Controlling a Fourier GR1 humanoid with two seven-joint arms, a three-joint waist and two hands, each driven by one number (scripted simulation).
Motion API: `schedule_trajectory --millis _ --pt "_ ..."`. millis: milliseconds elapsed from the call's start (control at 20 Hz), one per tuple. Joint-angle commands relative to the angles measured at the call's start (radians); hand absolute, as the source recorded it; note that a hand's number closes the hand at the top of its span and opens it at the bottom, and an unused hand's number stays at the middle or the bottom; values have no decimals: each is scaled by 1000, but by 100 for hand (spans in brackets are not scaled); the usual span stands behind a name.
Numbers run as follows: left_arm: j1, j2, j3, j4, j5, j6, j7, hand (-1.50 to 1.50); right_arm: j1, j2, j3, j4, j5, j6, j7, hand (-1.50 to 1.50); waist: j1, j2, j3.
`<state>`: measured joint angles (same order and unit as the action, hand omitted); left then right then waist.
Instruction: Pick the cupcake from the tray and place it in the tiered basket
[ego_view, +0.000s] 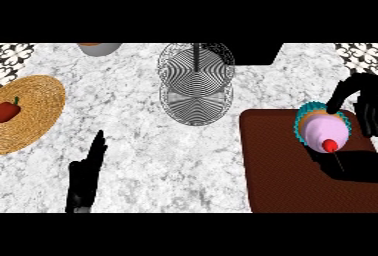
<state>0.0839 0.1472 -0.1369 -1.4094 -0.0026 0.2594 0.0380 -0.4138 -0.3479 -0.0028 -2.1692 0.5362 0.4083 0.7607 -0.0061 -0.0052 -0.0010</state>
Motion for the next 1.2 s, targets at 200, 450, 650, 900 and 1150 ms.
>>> schedule_trajectory --millis 200,450,650,900,1150 --pt "31 19 13 -66 8 -49 24 0 -300 7 -25 125 -8 42 142 150 17 4 0" --pt "-13 -23 3 -9 -21 -18 28 0 -481 61 -1 299 41 15 191 150 18 5 0" --pt "-34 -22 12 14 -35 -21 3 0 -516 100 27 454 117 -60 138 150 17 6 0" --pt "19 -51 -8 36 -48 -20 -62 0 -610 108 8 709 130 -123 -14 150 24 8 0" --pt "-46 -30 23 23 -43 -27 9 0 -594 166 78 852 194 -207 -137 150 22 9 1"
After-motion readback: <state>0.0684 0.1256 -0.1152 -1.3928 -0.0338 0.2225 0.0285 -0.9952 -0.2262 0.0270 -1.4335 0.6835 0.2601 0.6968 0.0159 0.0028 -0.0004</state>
